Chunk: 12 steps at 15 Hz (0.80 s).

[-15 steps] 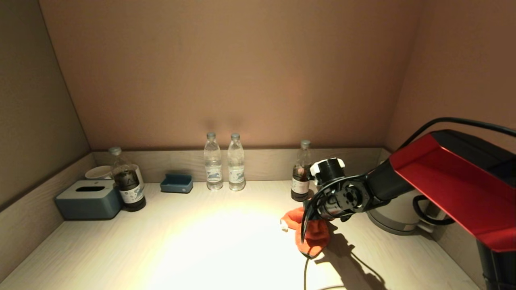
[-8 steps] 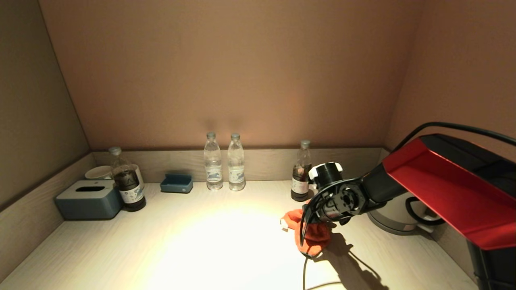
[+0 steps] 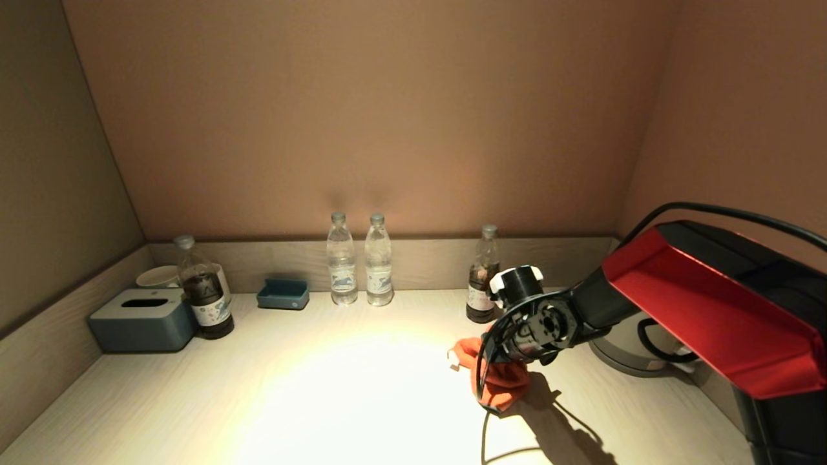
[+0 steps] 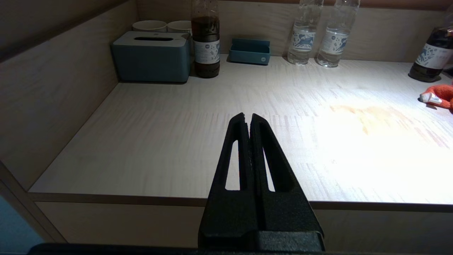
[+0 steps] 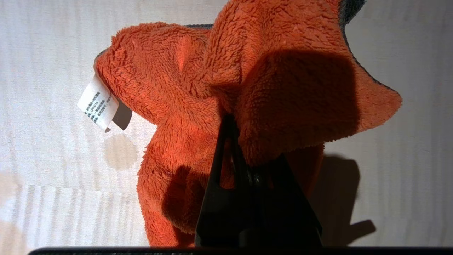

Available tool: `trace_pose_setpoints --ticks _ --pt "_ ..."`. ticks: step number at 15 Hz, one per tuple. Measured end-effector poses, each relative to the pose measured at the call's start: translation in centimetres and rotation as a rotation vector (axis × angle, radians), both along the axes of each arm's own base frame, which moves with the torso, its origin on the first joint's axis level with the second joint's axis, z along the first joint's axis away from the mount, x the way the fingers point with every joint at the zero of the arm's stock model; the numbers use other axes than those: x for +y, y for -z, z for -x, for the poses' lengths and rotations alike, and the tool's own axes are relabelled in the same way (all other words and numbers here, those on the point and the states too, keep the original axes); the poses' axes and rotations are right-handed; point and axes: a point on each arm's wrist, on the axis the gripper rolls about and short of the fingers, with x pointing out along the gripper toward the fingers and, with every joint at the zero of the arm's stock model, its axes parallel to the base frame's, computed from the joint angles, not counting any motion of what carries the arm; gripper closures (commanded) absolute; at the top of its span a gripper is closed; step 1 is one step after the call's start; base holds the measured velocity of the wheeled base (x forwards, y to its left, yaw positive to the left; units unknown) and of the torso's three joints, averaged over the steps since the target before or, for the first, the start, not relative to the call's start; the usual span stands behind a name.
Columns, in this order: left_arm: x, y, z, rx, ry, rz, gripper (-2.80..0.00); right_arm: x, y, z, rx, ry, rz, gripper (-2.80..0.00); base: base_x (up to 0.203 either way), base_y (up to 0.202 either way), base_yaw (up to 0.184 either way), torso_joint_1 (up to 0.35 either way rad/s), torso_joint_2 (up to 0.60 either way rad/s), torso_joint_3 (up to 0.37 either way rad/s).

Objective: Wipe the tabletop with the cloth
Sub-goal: Sweep the stains on the table

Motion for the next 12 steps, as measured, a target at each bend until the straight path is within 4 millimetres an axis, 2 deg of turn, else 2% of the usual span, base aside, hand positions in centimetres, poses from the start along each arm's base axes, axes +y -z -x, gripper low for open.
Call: trace_pose_setpoints --ticks 12 --pt "0.0 0.0 0.0 0.0 0.0 0.0 0.0 1.9 1.5 0.6 0.039 -0.047 0.014 0.0 0.0 0.0 0.0 0.0 0.0 0.0"
